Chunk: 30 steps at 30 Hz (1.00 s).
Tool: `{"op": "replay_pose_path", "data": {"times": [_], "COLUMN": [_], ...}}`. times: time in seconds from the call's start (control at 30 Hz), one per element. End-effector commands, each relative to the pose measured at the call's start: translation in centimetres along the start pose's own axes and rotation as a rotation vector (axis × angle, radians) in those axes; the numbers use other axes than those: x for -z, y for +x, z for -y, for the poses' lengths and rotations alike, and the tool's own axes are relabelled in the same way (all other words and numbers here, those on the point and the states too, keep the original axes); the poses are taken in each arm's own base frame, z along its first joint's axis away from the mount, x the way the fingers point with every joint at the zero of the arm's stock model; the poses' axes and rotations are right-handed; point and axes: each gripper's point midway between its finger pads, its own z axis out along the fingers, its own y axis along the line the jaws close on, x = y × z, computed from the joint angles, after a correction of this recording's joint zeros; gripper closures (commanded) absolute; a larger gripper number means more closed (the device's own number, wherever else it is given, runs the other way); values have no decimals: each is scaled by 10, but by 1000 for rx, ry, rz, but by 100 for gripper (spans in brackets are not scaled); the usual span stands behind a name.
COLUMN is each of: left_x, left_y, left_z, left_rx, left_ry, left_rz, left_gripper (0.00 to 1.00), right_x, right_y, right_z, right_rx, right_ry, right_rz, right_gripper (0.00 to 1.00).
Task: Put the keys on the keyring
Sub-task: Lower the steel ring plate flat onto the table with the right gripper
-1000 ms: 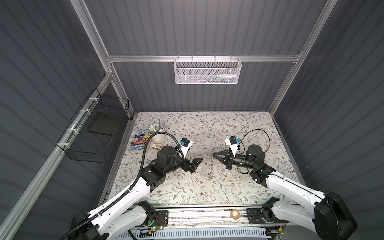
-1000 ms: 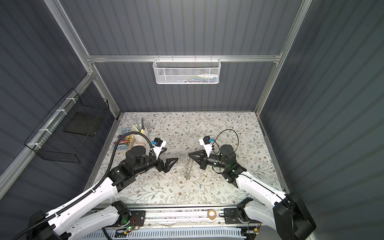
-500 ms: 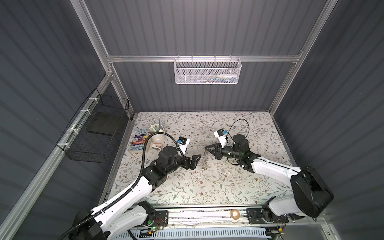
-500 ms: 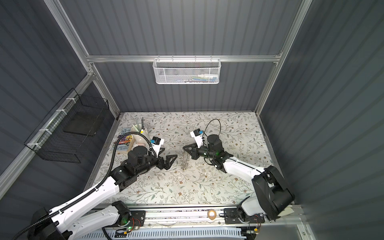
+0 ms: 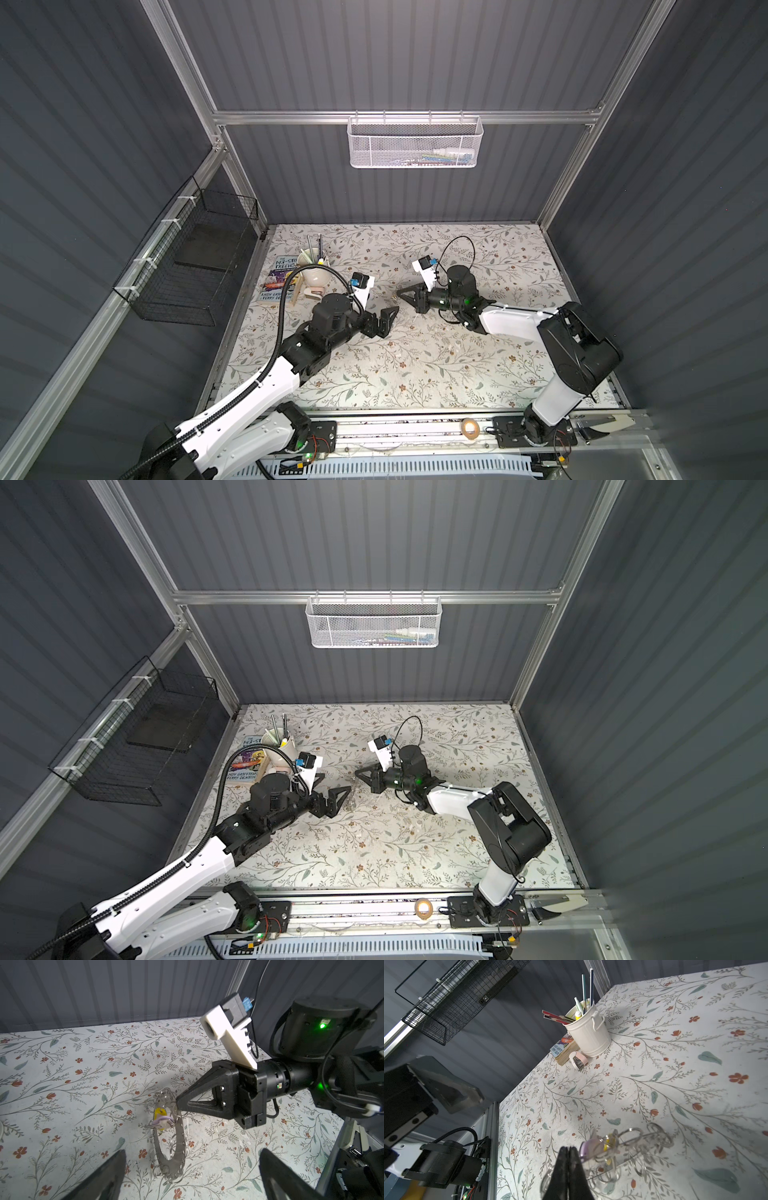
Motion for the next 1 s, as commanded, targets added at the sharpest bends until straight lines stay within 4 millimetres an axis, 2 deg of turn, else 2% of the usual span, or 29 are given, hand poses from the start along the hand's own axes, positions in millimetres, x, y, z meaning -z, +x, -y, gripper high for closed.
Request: {"op": "replay_pose_path", "data": {"times": [0.0,0.17,0.43,0.7,0.97], "left_x": [1,-3,-3,-4,-4], "left_y": [9,10,11,11,13], "left_z": [-9,-8,-8,-10,-13], "left_rx": [0,0,-4,-6,-7], "left_ry": [-35,-25,-28,-37,-50], "left_rz": [-11,-20,-25,-25,-28], "left_gripper": [0,0,0,0,0], "right_x": [9,23,40,45,57], "right_y": [15,36,57,63,62], "right_z": [13,26,40,45,48], "right_rx": [-34,-66,-102,-117,-108], "right_ry": [17,73,120,138,195], "right_rz": [15,15,8,12,47], "right_gripper": [100,100,100,95,83]}}
